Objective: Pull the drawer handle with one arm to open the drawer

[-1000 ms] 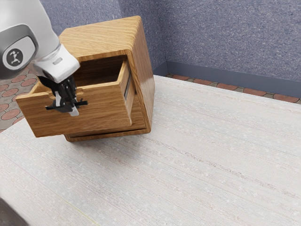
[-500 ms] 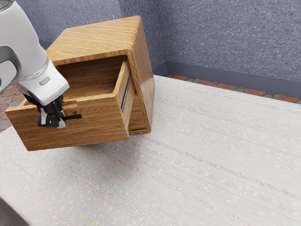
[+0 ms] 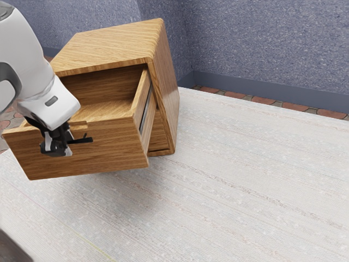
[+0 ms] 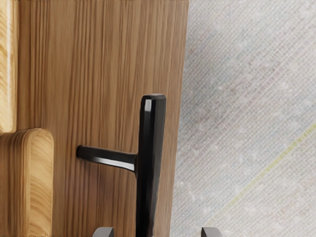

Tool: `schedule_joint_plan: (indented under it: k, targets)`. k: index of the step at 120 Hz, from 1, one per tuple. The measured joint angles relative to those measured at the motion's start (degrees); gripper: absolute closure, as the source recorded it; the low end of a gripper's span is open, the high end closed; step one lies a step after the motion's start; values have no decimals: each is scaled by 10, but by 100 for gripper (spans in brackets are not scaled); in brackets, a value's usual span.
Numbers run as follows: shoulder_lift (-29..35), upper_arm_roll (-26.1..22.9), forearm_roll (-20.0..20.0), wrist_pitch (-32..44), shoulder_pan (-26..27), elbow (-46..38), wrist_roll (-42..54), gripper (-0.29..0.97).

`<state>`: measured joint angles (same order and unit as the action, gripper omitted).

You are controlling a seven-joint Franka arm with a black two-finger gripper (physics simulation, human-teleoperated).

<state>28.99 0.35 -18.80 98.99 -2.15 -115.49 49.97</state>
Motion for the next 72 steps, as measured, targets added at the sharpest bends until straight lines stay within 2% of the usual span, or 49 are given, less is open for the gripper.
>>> schedule_joint_plan:
  k: [16,26,32,42,48,53,57,62,72]
  targets:
    - [2,-3,2,-2,0,18,-7,48]
    - [0,-11,7,-14,0,71,-10,47]
    - [-16,-19,20,-25,-4,127,-9,46]
    - [-127,-19,44,-73,-8,304,1,45]
    - [-202,27,54,-113,22,407,6,42]
    - [-252,118,76,-143,82,462,10,39]
    - [-273,174,99,-164,100,485,13,33]
    - [-285,208,117,-185,92,499,13,27]
    - [-292,235,143,-216,40,505,14,18]
